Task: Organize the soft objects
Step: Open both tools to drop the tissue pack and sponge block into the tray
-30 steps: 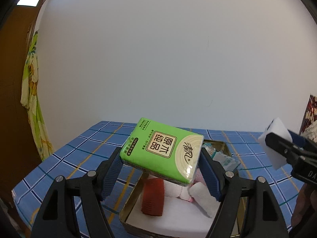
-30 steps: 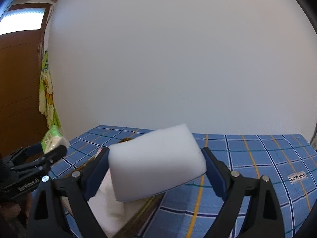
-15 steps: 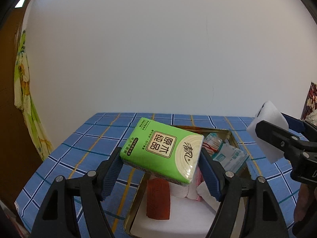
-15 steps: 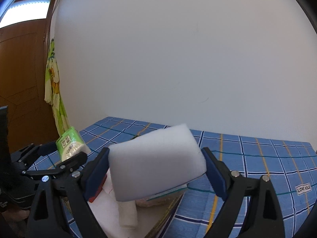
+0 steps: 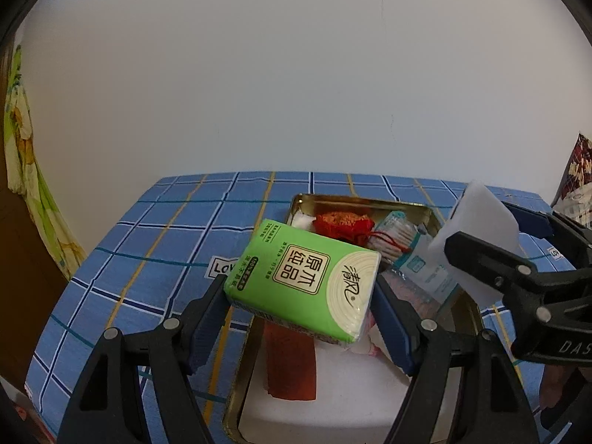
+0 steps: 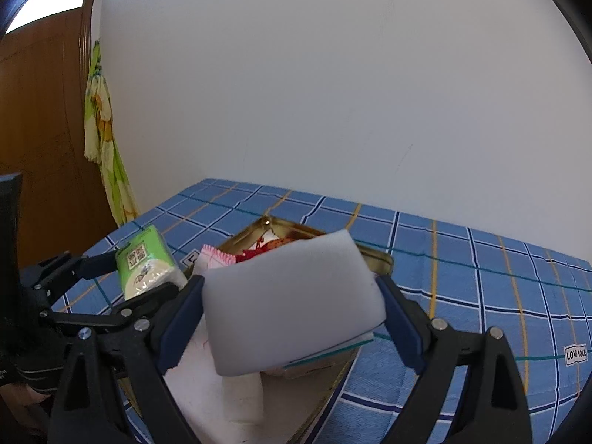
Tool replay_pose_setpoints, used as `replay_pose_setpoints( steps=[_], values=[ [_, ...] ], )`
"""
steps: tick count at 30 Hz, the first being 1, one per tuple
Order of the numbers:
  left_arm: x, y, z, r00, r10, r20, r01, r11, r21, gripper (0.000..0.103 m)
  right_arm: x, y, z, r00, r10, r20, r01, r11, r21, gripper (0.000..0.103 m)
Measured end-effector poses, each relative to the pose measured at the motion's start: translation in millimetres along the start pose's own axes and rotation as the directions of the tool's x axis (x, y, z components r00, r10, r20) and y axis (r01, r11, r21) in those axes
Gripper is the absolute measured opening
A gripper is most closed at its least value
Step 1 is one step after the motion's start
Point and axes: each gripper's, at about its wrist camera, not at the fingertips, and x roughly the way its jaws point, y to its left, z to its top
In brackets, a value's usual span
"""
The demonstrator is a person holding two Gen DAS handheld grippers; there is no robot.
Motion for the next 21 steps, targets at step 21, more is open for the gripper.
replay_pose_setpoints(
  steps=[21],
  values=[
    [11, -1, -16, 0.998, 0.055, -0.029, -0.054, 0.998, 0.041, 0.08, 0, 5, -14, 0.998, 0.061, -0.013, -0.061, 0.998, 0.008, 0.103]
  ],
)
